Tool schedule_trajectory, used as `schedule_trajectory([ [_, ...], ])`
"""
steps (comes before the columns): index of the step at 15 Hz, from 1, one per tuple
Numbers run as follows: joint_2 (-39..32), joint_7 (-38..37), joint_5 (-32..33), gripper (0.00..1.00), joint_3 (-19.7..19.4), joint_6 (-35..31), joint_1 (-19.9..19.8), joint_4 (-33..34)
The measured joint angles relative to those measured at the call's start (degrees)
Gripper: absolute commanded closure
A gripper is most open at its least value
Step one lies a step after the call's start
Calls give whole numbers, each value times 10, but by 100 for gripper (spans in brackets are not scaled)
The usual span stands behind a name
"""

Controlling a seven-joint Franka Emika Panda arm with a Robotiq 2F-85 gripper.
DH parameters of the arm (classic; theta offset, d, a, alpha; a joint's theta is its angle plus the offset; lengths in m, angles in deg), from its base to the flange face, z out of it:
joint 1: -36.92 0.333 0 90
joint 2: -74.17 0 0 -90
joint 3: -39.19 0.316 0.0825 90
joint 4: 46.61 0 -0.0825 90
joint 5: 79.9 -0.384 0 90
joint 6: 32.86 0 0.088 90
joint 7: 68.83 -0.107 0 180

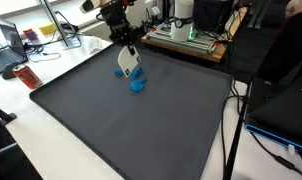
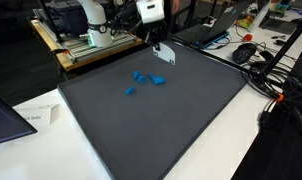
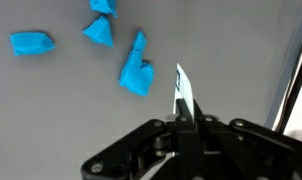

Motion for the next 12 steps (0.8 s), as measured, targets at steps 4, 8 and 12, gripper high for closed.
schedule_trajectory([
  [4,35,-43,82,99,6,-35,22,-17],
  [8,60,-44,126,96,14,-75,36,-55],
  [12,69,-49,138,99,14,-100,38,-78],
])
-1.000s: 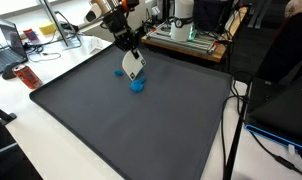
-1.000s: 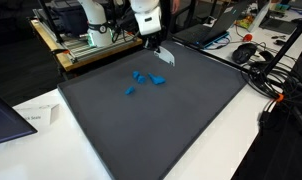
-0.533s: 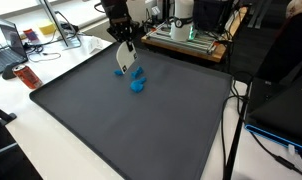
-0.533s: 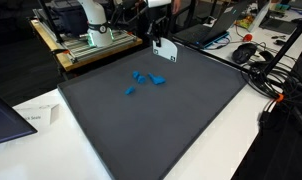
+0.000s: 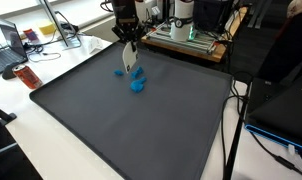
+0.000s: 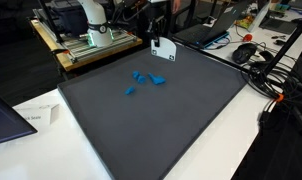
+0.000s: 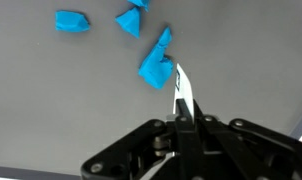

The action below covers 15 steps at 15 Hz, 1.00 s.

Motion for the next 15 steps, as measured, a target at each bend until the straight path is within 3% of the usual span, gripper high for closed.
schedule_trajectory([
  [8,-28,3,-1,99,0,-8,0,-4],
  [15,-69,9,-1,99,12,-74,0,-32],
])
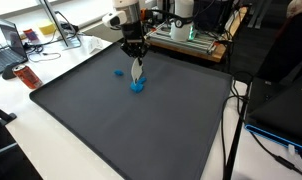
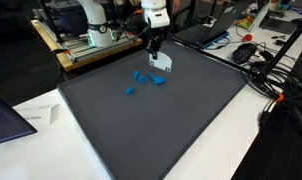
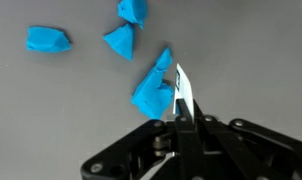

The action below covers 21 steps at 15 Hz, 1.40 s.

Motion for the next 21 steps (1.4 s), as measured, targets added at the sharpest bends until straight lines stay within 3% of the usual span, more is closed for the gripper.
schedule_trajectory([
  [9,-39,6,28,99,8,-81,0,-16],
  [21,-54,-6,113,99,5,-94,-1,-16],
])
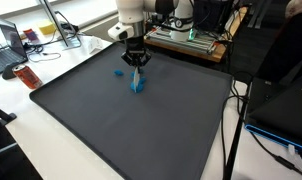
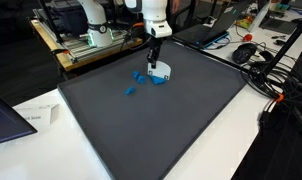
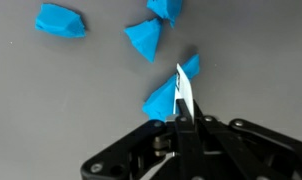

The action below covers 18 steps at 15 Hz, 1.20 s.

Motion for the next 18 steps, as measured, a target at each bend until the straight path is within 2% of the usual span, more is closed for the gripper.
schedule_trajectory([
  [18,-27,1,11,99,2,-7,0,13],
])
